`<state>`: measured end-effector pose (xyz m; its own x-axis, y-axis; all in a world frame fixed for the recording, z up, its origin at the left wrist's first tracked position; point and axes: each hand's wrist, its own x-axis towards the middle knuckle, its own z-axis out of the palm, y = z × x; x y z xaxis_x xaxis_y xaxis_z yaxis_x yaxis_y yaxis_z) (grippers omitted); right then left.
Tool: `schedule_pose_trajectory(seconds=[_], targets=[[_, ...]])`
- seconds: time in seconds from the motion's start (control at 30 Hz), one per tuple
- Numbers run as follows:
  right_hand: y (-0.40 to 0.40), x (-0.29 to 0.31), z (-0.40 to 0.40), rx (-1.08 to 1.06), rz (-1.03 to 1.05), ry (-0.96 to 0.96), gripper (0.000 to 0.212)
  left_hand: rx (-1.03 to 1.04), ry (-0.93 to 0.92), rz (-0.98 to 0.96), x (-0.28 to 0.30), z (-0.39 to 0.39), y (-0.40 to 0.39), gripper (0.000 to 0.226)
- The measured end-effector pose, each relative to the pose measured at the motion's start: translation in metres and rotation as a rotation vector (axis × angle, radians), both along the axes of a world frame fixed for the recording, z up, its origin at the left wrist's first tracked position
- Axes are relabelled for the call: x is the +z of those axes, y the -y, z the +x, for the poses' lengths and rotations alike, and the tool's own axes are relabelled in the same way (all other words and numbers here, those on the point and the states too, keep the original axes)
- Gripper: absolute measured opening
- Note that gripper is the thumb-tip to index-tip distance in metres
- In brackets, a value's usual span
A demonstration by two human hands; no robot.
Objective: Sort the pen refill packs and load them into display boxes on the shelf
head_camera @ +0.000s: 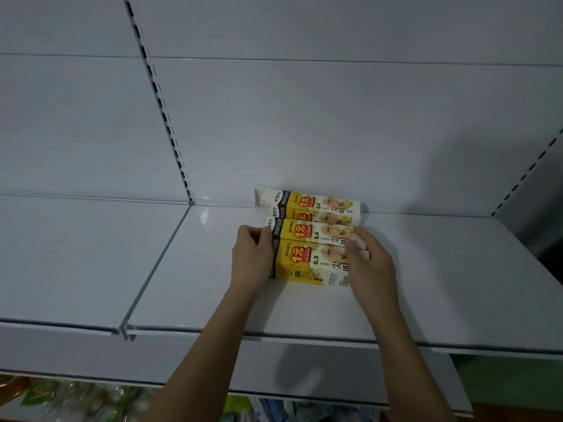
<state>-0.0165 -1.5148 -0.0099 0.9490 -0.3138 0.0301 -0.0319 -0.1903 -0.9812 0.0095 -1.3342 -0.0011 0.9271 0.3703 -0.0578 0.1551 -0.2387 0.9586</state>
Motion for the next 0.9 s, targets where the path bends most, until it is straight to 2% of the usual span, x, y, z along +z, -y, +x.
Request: schedule_pose_trajectory(seconds=[0.13, 0.23, 0.33, 0.4, 0.47, 0.53, 0.63, 0.73, 0.8, 0.9], targets=[[-0.008, 0.000, 0.000, 0.020, 0.020, -0.026, 0.045, -0.043, 0.019, -0.096, -0.005, -0.004, 0.002, 0.025], [-0.006, 0.002, 0.003, 0.045, 0.065, -0.042, 0.047, -0.100, 0.078, -0.025, -0.009, -0.005, 0.002, 0.031], [-0.004, 0.007, 0.003, 0.061, 0.091, -0.040, 0.043, -0.112, 0.080, -0.047, -0.006, -0.007, 0.000, 0.028], [-0.002, 0.008, 0.002, 0.053, 0.093, -0.009, 0.030, -0.118, 0.048, -0.120, -0.003, -0.006, -0.005, 0.031], [0.002, 0.009, 0.006, -0.024, 0.075, 0.019, 0.023, -0.085, 0.042, -0.156, 0.001, -0.001, -0.014, 0.037], [0.008, 0.010, 0.017, -0.116, 0.024, 0.007, 0.032, -0.012, 0.062, -0.165, 0.005, 0.011, -0.024, 0.042], [0.020, 0.016, 0.039, -0.139, -0.046, 0.001, 0.035, 0.034, 0.070, -0.176, 0.009, 0.035, -0.033, 0.042], [0.028, 0.030, 0.063, -0.057, -0.104, -0.030, 0.041, -0.053, 0.001, -0.152, 0.012, 0.061, -0.032, 0.036], [0.033, 0.037, 0.080, 0.036, -0.160, -0.095, 0.050, -0.132, -0.106, -0.102, 0.017, 0.073, -0.028, 0.028], [0.036, 0.043, 0.100, 0.212, -0.187, -0.204, 0.062, -0.207, -0.213, -0.063, 0.024, 0.084, -0.022, 0.027]])
